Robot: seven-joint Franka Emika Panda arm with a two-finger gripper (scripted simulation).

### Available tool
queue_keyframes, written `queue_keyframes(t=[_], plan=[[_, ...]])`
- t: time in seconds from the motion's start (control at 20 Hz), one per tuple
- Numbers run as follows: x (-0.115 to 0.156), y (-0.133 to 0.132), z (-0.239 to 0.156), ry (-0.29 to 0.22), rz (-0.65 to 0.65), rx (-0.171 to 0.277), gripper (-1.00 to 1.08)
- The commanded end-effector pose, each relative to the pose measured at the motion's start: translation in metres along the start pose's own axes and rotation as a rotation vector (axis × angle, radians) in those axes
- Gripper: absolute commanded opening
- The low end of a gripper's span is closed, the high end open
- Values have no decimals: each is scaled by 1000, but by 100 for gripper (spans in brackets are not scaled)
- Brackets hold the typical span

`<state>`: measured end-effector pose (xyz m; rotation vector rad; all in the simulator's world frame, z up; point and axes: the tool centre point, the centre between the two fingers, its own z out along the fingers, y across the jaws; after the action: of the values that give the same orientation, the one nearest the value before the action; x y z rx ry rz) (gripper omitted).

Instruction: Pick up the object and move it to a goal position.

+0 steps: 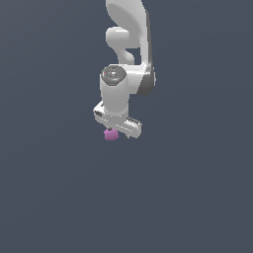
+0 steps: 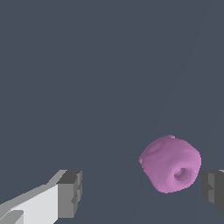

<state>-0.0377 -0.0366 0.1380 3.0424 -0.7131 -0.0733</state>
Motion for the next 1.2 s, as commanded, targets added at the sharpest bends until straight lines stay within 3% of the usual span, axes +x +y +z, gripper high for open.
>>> queue_keyframes(t=[0.0,1.15], plan=[[-2,5,4,3,81,4,100],[-26,56,35,24,776,37,100]])
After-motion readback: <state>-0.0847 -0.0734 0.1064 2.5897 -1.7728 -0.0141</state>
